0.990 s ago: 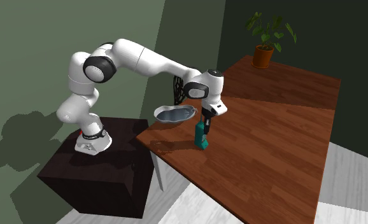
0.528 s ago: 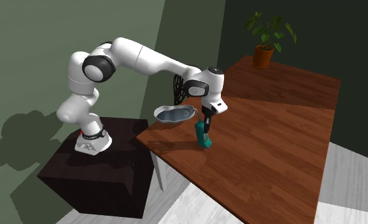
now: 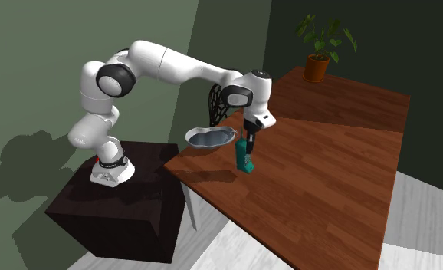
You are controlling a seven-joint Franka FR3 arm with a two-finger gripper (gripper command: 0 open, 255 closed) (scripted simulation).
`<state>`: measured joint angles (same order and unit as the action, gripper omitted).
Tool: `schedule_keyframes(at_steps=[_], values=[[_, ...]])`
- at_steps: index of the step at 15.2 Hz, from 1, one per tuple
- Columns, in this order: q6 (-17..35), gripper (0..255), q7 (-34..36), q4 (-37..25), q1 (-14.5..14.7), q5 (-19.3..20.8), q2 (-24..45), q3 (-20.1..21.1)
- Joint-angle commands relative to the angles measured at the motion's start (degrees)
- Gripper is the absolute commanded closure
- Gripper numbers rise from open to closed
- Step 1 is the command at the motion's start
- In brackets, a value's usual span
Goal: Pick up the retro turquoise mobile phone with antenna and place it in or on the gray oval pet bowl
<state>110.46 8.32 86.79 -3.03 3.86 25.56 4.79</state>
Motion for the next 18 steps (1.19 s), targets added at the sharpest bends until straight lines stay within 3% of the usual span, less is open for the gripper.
schedule_keyframes(at_steps=[1, 18], values=[[-1.4, 255, -0.2, -1.0, -0.1, -0.1, -0.4, 0.0], [-14.1, 255, -0.6, -12.9, 0.2, -0.3, -1.3, 0.1]])
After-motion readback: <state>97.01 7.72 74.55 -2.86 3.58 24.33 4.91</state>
